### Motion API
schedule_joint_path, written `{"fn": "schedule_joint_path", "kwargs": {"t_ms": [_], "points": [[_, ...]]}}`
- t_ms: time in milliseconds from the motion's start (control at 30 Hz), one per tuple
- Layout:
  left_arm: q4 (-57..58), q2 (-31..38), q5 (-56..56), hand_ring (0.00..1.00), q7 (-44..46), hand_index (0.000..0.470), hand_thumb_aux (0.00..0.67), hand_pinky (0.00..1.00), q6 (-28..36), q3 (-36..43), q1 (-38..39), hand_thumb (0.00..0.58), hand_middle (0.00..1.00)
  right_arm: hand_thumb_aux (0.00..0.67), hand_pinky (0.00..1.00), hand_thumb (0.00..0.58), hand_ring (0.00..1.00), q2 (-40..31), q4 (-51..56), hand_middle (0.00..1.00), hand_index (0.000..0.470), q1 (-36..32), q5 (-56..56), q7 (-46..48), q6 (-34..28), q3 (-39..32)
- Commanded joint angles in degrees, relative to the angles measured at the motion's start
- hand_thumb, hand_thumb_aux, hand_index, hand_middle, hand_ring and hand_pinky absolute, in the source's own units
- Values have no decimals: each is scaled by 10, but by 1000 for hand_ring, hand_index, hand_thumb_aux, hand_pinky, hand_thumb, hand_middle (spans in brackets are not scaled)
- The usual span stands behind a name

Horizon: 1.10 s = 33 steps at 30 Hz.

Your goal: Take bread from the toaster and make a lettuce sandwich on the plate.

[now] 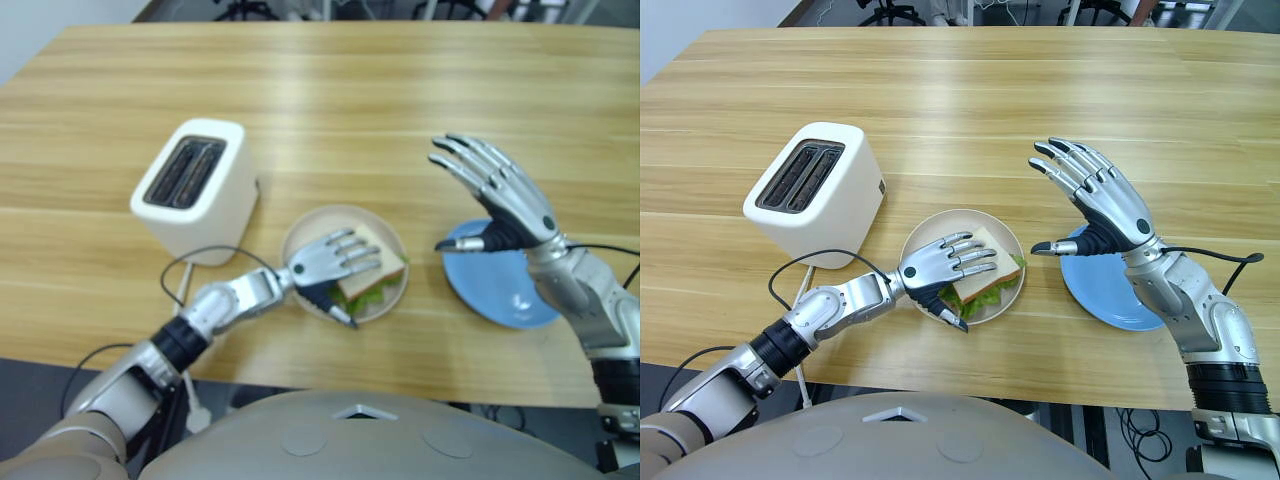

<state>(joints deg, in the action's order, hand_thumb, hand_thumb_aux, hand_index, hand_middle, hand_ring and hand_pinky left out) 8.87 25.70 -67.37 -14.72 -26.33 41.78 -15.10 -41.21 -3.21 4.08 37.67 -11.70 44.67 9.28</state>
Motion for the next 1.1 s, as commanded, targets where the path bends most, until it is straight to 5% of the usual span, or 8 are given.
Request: {"fn": "schedule_joint_path", "kwargs": {"t_ms": [33, 800, 833, 867, 900, 967, 1033, 1100], "points": [[7, 7, 8, 0, 15, 0, 0, 0, 2, -3, 4, 0, 0, 0, 0, 0, 0, -8, -6, 0, 0, 6, -5, 8, 5, 9], [-197, 158, 442, 0, 179, 0, 0, 0, -68, -305, 94, 0, 0, 0, 0, 0, 0, -52, 82, 0, 0, 90, -230, 139, 43, -6], [-185, 188, 461, 0, 208, 88, 129, 0, -93, -299, 122, 201, 0, 0, 0, 0, 0, -66, 91, 0, 0, 107, -258, 167, 47, -17], [-169, 216, 487, 0, 235, 460, 670, 0, -120, -292, 154, 580, 0, 223, 0, 322, 0, -76, 99, 0, 153, 123, -280, 190, 47, -19], [-156, 233, 500, 0, 253, 460, 670, 0, -135, -289, 181, 580, 0, 670, 0, 580, 0, -87, 104, 0, 460, 137, -303, 214, 47, -24], [-133, 252, 502, 0, 271, 460, 670, 0, -164, -286, 222, 580, 0, 670, 0, 580, 0, -107, 109, 0, 460, 162, -342, 263, 46, -37], [-115, 266, 514, 282, 303, 460, 670, 282, -178, -274, 262, 580, 282, 670, 243, 580, 243, -130, 112, 243, 460, 185, -356, 317, 33, -58], [-106, 270, 535, 1000, 340, 460, 670, 1000, -181, -260, 283, 580, 1000, 670, 1000, 580, 1000, -145, 108, 1000, 460, 201, -367, 367, 13, -79]]}}
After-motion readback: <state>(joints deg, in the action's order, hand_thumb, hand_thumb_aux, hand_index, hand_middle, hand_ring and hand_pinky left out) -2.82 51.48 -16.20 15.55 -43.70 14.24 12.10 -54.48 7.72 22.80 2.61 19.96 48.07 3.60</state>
